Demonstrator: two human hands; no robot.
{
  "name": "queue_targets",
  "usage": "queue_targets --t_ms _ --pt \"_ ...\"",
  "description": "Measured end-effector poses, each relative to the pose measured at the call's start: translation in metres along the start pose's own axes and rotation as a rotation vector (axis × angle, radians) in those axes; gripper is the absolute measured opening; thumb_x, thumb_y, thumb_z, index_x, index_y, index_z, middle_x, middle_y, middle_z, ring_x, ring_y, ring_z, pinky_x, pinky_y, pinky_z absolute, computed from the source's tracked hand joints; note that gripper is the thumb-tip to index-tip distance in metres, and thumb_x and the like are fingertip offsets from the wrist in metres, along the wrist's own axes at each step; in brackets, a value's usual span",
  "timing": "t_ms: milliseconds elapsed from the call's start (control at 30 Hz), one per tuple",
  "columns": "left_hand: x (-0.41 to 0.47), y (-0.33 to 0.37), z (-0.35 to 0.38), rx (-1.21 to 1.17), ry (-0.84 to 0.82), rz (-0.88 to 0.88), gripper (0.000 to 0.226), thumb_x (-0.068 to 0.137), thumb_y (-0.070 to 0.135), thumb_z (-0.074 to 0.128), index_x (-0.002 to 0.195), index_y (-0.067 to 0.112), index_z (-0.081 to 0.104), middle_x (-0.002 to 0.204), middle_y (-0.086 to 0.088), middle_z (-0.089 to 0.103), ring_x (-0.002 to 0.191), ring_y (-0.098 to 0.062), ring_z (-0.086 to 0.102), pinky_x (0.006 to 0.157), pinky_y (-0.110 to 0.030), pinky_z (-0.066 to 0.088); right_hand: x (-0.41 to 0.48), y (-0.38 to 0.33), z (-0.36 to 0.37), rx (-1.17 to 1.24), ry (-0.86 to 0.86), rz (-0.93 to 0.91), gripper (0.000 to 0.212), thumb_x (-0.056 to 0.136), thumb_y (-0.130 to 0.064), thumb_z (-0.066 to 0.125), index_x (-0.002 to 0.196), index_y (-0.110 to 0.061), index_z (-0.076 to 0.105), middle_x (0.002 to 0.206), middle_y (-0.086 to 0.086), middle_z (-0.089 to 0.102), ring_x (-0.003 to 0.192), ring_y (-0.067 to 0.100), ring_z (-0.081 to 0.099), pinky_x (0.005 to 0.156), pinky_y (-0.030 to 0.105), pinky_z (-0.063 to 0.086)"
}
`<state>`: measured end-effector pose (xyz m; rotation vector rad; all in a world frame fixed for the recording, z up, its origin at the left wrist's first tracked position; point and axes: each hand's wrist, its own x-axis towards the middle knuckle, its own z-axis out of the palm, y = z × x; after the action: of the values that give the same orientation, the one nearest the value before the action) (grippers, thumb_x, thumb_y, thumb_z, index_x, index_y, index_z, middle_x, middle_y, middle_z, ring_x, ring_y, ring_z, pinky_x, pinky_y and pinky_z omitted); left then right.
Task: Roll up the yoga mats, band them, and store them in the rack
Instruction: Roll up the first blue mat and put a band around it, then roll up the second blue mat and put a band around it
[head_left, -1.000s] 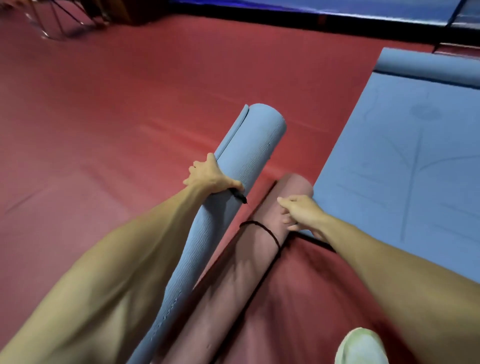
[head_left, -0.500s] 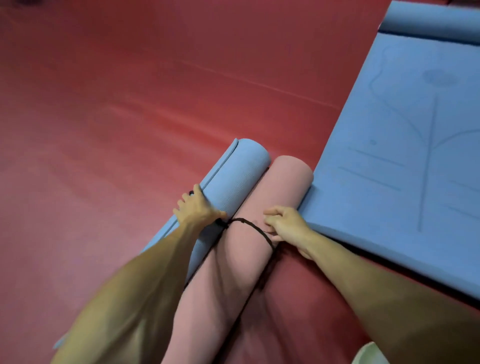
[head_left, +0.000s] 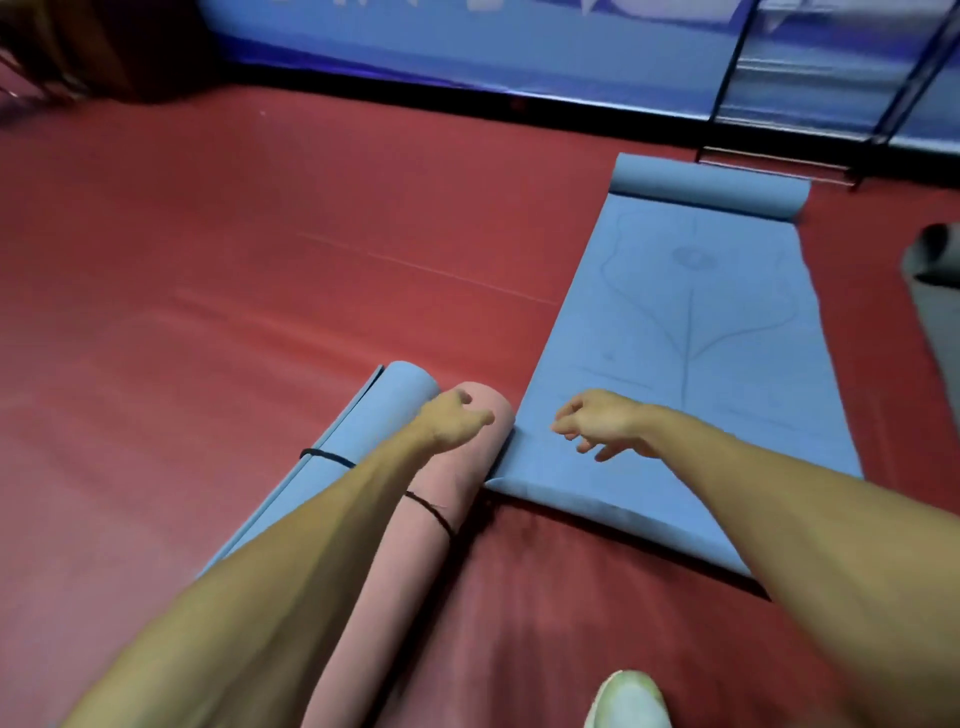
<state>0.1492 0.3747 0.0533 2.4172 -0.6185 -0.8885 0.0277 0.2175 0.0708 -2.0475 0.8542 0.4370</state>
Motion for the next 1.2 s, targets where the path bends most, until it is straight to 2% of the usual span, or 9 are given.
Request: queue_targets --t_ms 100,233,500,600,700,800,933,1100,1200 --pt "-0.030 0.074 0.010 0.000 -0.039 0.229 0.031 0.093 0.027 0.056 0.120 0.013 0.057 0.122 -0.006 0.058 0.113 -0.019 0.053 0.098 -0.029 0.039 -0.048 0.020 -0.066 0.004 0.048 -0.015 0.027 0.098 -0.027 0.051 0.122 -0.013 0.055 0.119 0.006 0.058 0.100 0.020 0.059 0.082 0.033 0.049" --pt "-0.072 0.172 0.029 0.064 -0.121 0.388 0.039 0.091 0.027 0.060 0.128 0.014 0.058 0.129 -0.005 0.058 0.119 -0.019 0.054 0.104 -0.029 0.040 -0.110 0.078 -0.133 0.132 0.201 -0.018 0.021 0.099 -0.025 0.051 0.116 -0.014 0.055 0.118 0.007 0.059 0.100 0.020 0.060 0.088 0.037 0.050" --pt "-0.141 0.311 0.093 0.348 -0.243 0.580 0.034 0.094 0.027 0.055 0.126 0.017 0.058 0.123 -0.002 0.060 0.108 -0.017 0.055 0.101 -0.031 0.042 -0.199 0.206 -0.193 0.269 0.390 0.039 0.012 0.097 -0.021 0.052 0.107 -0.016 0.059 0.109 0.005 0.060 0.096 0.021 0.061 0.073 0.030 0.049" --pt "-0.153 0.334 0.123 0.421 -0.339 0.546 0.032 0.095 0.027 0.052 0.126 0.019 0.055 0.114 -0.002 0.060 0.099 -0.018 0.061 0.093 -0.037 0.049 -0.205 0.241 -0.194 0.278 0.422 0.055 0.011 0.096 -0.018 0.053 0.103 -0.014 0.060 0.103 0.005 0.059 0.089 0.019 0.058 0.066 0.028 0.045" --pt "-0.142 0.332 0.154 0.488 -0.434 0.474 0.031 0.097 0.026 0.047 0.125 0.017 0.053 0.107 -0.003 0.063 0.088 -0.020 0.065 0.085 -0.039 0.054 -0.189 0.274 -0.182 0.232 0.441 0.083 0.025 0.093 -0.013 0.052 0.110 0.004 0.061 0.090 0.008 0.051 0.080 0.020 0.047 0.064 0.029 0.040" --pt "-0.110 0.310 0.180 0.525 -0.438 0.449 0.029 0.096 0.023 0.047 0.122 0.016 0.056 0.104 -0.003 0.064 0.085 -0.018 0.064 0.080 -0.034 0.052 -0.162 0.299 -0.160 0.189 0.427 0.108 0.027 0.092 -0.014 0.056 0.114 0.001 0.063 0.085 0.005 0.054 0.073 0.017 0.048 0.065 0.025 0.039" --pt "-0.055 0.266 0.204 0.524 -0.397 0.423 0.035 0.094 0.021 0.051 0.128 0.013 0.054 0.107 -0.007 0.067 0.087 -0.019 0.061 0.085 -0.030 0.048 -0.122 0.326 -0.122 0.051 0.316 0.142 0.033 0.091 -0.021 0.060 0.124 -0.015 0.060 0.119 0.001 0.062 0.101 0.015 0.056 0.082 0.020 0.038" --pt "0.009 0.207 0.232 0.577 -0.453 0.384 0.041 0.087 0.019 0.063 0.126 0.011 0.054 0.107 -0.006 0.069 0.088 -0.020 0.066 0.080 -0.025 0.047 -0.066 0.352 -0.075 -0.057 0.219 0.107 0.043 0.089 -0.034 0.066 0.127 -0.017 0.057 0.127 0.002 0.060 0.113 0.017 0.058 0.093 0.023 0.041" --pt "0.035 0.169 0.253 0.682 -0.484 0.414 0.042 0.086 0.021 0.066 0.126 0.015 0.056 0.121 -0.003 0.061 0.108 -0.021 0.058 0.084 -0.023 0.042 -0.037 0.364 -0.047 -0.193 0.169 0.003 0.044 0.088 -0.047 0.064 0.123 -0.021 0.058 0.122 0.000 0.059 0.118 0.016 0.051 0.100 0.031 0.041"
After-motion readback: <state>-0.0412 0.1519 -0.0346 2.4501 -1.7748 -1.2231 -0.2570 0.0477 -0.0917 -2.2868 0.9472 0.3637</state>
